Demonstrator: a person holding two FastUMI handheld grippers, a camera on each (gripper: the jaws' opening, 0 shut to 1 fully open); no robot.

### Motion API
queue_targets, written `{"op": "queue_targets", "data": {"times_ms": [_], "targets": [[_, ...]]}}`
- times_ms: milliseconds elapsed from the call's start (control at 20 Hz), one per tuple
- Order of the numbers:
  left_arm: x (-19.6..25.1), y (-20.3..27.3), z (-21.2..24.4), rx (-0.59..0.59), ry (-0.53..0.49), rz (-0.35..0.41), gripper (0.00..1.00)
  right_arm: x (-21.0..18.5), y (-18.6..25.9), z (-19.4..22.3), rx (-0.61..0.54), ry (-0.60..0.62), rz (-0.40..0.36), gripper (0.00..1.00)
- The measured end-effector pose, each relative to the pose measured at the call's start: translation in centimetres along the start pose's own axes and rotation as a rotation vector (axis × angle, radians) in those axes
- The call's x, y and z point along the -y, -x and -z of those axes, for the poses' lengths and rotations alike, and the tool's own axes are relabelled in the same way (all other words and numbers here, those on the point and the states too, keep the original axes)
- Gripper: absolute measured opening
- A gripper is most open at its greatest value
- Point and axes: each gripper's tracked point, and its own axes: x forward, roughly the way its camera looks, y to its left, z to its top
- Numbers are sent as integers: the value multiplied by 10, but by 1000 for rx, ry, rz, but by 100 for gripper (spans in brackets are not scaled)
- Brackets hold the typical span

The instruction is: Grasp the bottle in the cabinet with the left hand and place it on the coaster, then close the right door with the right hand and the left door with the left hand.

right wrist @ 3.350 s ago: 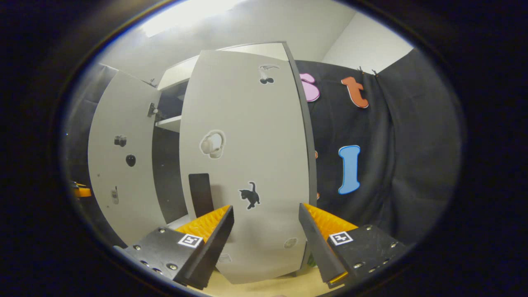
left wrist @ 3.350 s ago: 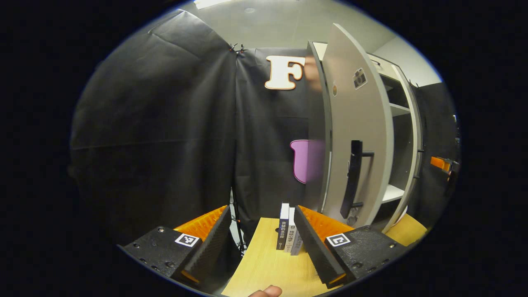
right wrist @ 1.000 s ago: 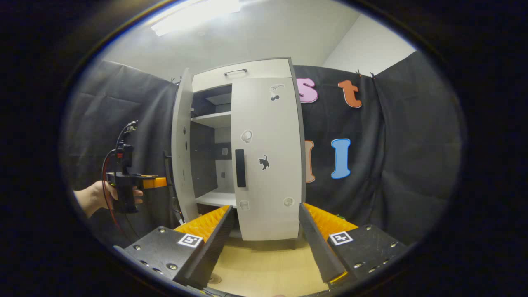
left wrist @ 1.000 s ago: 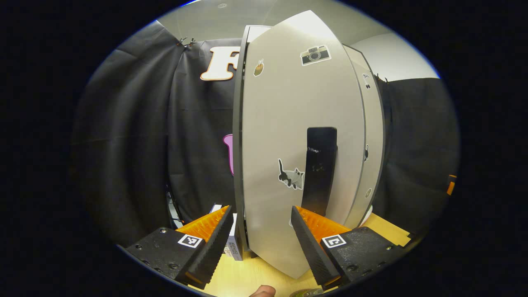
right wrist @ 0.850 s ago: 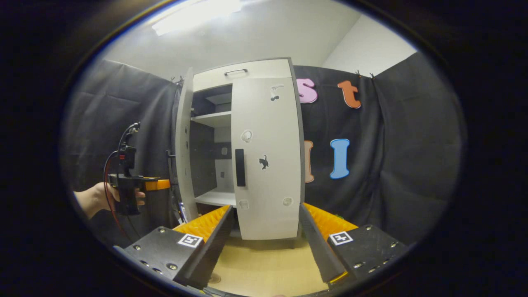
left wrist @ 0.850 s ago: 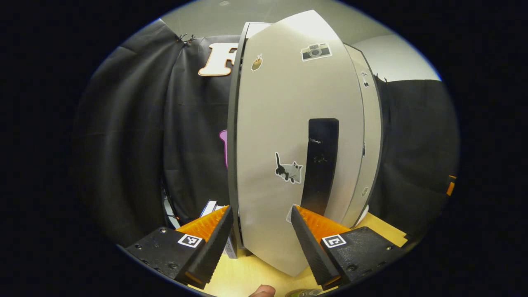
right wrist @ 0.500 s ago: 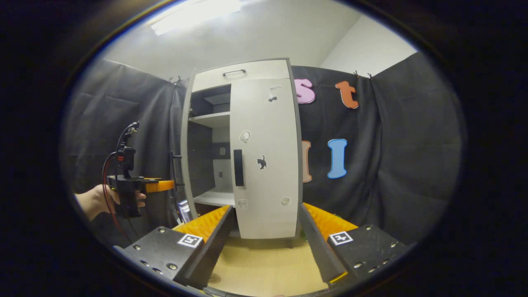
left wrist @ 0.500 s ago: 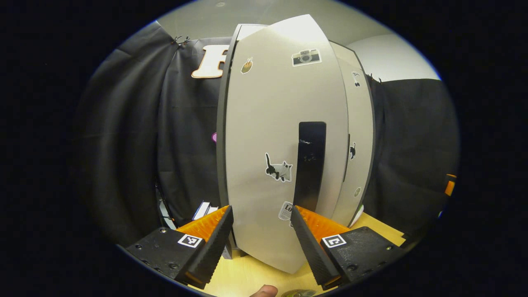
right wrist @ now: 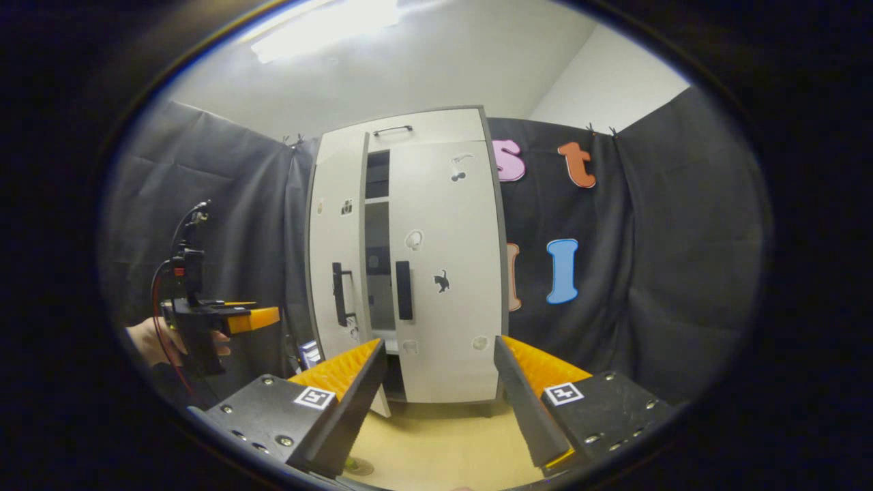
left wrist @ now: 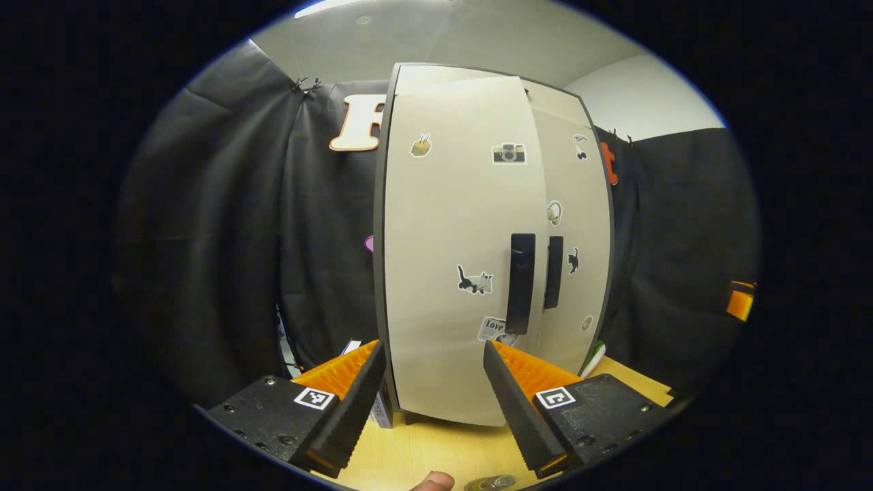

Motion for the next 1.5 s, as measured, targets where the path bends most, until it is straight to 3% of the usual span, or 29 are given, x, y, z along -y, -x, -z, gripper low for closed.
{"op": "queue_targets", "data": {"times_ms": [500, 750, 950, 1200, 1350, 1500], "targets": [[22, 54, -41, 71, -20, -50, 93, -15, -1, -33, 65, -34, -2, 96], [42, 72, -50, 64, -14, -31, 93, -9, -4, -32, 61, -17, 20, 96], [52, 67, -41, 51, -38, -18, 92, -8, -8, -37, 77, 9, 26, 96], [54, 59, -30, 31, -29, -6, 93, -19, -16, -53, 142, 6, -18, 93], [54, 50, -25, 25, -23, 6, 93, -21, -23, -49, 140, 32, -18, 99], [54, 41, -24, 31, -19, 16, 93, -21, -28, -46, 137, 32, -15, 93]]}}
